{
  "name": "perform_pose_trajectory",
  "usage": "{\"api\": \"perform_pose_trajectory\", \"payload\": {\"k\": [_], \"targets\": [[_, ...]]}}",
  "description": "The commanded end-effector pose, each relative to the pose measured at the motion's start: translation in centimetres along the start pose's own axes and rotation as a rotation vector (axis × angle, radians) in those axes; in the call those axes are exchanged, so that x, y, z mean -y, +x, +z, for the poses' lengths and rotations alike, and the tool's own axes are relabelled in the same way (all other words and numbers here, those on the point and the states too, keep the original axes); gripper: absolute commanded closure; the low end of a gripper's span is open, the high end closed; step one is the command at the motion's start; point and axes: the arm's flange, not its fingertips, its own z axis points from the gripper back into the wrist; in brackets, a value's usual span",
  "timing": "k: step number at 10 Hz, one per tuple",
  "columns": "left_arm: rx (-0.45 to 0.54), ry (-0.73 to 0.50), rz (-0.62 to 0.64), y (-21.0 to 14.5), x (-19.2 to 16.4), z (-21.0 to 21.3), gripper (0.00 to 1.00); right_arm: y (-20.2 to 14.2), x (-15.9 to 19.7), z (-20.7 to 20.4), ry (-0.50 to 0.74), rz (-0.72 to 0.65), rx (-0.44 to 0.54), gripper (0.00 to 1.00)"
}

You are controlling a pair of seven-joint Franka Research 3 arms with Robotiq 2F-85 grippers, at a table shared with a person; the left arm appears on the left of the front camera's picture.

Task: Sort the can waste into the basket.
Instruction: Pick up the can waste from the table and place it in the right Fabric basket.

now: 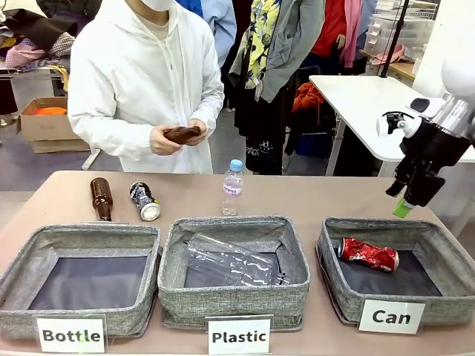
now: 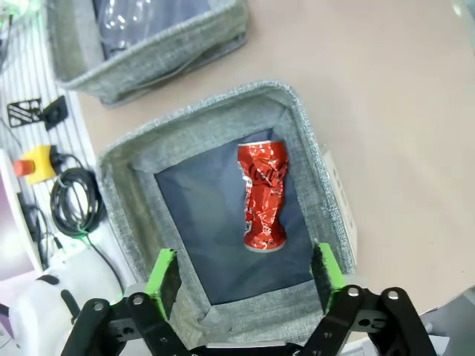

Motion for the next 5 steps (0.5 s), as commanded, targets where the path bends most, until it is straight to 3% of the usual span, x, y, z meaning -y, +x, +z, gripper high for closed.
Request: {"api": "perform_pose_trajectory", "payload": {"k": [1,3,5], "targets": [[0.015,-0.016,-0.022,0.1,-0.1,-0.1,0.0,0.3,0.4,0.3,0.019,-0.022,0.026,0.0],[0.015,-0.016,-0.022,0.1,-0.1,-0.1,0.0,0.3,0.5,0.4,0.02,-0.073,0.047,0.0],[0.015,-0.016,-0.022,0.1,-0.1,-0.1,0.0,-0.1,1.0,1.3,0.095,-0.247,0.196,0.0]]}}
